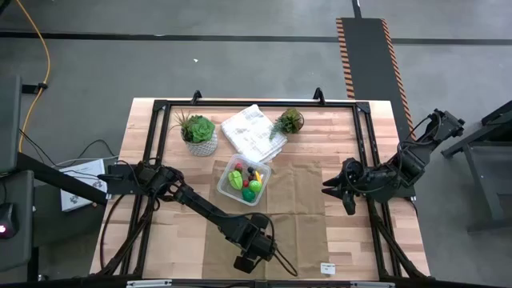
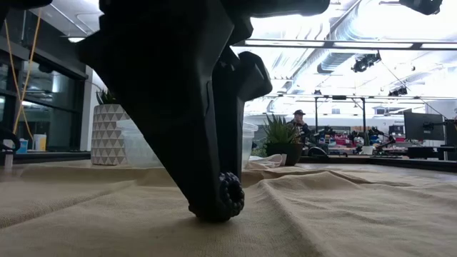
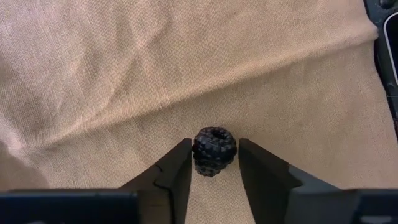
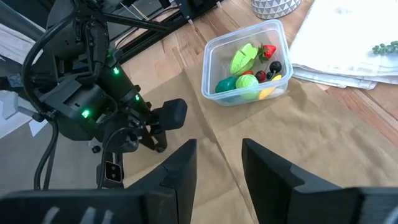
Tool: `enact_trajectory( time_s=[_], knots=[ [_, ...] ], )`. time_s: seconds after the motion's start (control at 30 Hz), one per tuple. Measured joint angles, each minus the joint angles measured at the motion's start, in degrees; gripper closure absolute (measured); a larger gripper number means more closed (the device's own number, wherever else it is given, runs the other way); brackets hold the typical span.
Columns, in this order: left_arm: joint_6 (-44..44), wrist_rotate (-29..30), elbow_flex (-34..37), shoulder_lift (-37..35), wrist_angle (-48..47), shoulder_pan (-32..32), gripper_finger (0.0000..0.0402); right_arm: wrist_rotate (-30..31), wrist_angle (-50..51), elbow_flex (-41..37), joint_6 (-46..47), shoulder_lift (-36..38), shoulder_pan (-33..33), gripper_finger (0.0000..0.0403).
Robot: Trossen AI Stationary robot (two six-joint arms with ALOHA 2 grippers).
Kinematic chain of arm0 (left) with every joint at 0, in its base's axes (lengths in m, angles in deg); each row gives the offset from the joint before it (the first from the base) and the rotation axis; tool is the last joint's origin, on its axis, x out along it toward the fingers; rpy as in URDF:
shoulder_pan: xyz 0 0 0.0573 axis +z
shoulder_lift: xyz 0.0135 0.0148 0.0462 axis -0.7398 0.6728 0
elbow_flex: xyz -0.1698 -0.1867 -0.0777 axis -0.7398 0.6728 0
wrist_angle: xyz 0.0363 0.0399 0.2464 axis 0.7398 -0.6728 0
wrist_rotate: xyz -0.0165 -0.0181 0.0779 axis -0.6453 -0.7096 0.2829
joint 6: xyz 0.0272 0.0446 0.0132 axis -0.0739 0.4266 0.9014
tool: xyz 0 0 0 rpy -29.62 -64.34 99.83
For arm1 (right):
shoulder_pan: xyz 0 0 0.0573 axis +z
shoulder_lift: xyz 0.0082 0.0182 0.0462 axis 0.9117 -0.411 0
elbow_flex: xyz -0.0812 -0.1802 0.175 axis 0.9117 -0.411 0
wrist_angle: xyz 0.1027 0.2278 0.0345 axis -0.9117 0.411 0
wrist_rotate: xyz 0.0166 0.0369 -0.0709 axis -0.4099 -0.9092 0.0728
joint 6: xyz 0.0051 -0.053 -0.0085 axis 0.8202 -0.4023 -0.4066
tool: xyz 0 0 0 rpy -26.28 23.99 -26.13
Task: Pick and placing Produce into tupperware
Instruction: Put the blackberry into transparent bin
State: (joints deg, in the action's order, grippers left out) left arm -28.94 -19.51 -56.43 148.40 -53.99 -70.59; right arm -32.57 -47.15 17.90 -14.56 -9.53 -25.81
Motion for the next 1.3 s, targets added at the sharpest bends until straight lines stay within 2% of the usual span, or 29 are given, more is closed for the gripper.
enact_trajectory(
  time_s=[0.23,0.8,1.1,1.3],
  knots=[
    [-0.04,0.0,0.0,-0.02,-0.08,0.0,0.0318,-0.02,0.02,0.0,0.0,0.02,0.0,0.0284],
    [-0.55,-1.26,-0.74,-0.91,-2.17,0.04,0.0327,-0.06,0.0,0.0,0.0,0.01,0.0,0.0284],
    [-1.43,1.18,-11.92,-1.44,-9.44,3.06,0.0327,-0.11,-0.2,-0.02,0.21,0.02,-0.01,0.0284],
    [-1.63,4.64,-19.93,-1.44,-18.28,6.02,0.0325,-0.11,-0.24,-0.02,0.2,0.02,-0.02,0.0284]
  ],
)
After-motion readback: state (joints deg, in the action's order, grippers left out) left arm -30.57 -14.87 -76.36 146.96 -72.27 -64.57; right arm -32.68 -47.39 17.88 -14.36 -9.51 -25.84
